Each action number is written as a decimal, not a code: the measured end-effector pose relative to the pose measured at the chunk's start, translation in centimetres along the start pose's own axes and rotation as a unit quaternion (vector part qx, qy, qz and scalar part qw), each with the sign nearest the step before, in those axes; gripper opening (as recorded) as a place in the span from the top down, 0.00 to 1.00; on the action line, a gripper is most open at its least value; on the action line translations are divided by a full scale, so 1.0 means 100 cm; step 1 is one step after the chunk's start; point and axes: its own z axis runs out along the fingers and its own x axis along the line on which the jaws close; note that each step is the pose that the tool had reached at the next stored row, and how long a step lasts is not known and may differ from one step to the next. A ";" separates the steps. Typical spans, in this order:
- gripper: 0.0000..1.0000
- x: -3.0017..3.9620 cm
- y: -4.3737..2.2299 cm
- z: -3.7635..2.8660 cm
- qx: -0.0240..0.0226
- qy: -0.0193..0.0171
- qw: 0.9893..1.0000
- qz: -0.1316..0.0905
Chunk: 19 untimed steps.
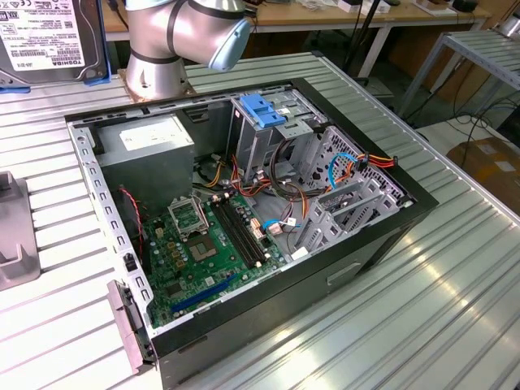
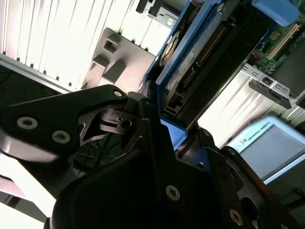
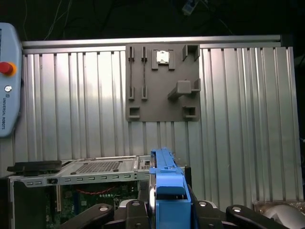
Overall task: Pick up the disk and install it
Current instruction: 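Pick up the disk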
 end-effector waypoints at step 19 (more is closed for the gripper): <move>0.63 0.0040 -0.0078 -0.0006 0.000 0.000 1.000 0.000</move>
